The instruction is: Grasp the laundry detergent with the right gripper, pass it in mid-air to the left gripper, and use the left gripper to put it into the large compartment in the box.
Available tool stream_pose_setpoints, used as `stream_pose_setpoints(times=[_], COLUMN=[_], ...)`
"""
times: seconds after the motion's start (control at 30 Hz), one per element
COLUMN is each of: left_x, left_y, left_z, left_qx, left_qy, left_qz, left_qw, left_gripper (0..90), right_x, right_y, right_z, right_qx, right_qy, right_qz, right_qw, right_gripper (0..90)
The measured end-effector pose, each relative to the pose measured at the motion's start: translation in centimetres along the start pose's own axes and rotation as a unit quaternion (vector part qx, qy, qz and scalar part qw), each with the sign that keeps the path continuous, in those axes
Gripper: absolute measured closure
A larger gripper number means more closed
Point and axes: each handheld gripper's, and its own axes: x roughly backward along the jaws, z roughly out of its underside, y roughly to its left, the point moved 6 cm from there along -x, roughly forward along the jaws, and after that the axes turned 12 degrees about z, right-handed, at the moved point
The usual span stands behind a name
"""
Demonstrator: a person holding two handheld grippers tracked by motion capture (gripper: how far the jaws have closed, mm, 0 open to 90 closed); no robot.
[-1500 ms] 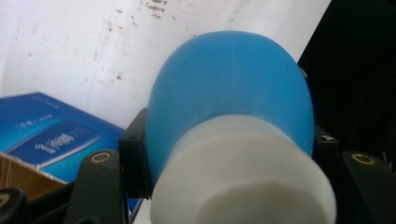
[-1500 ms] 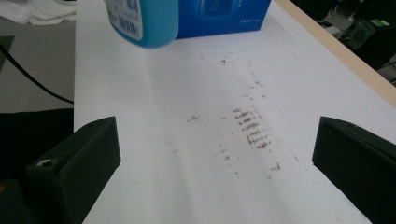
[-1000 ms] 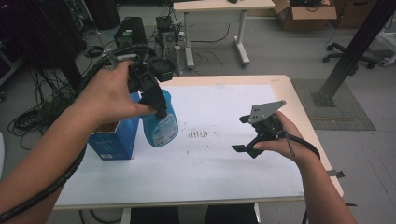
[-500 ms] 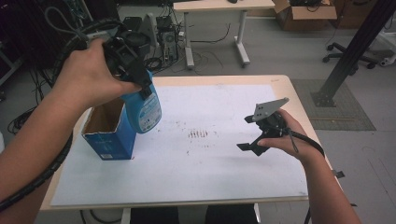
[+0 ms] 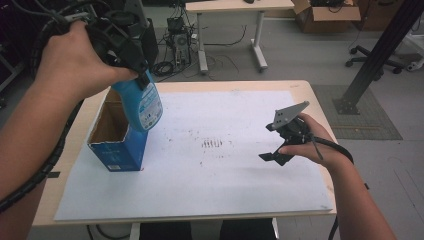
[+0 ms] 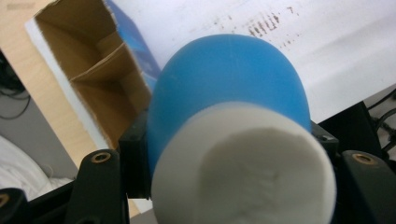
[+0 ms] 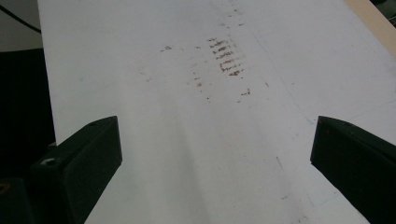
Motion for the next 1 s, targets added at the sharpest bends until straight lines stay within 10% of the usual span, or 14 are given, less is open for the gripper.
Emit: stream_pose_setpoints(times=[0.53,1.0], left_x=[1.5,0.7], left_y=[4.5,8.0], left_z=[0.6,1.1], left_qx=[0.078,0.135], left_qy=[-0.017,-0.016], left_qz=[-0.011,-0.025], left_qw=[0.9968,0.9904], left_gripper=[37.9,37.9], right_x=[1.3,0.9], right_y=[-0.6,-0.7], right_z=[-1.7,-2.4], right_qx=[0.05,0.086], right_qy=[0.063,0.126], right_qz=[-0.02,-0.045], right_qw=[0.9966,0.9873], right_gripper=[2.6,3.3])
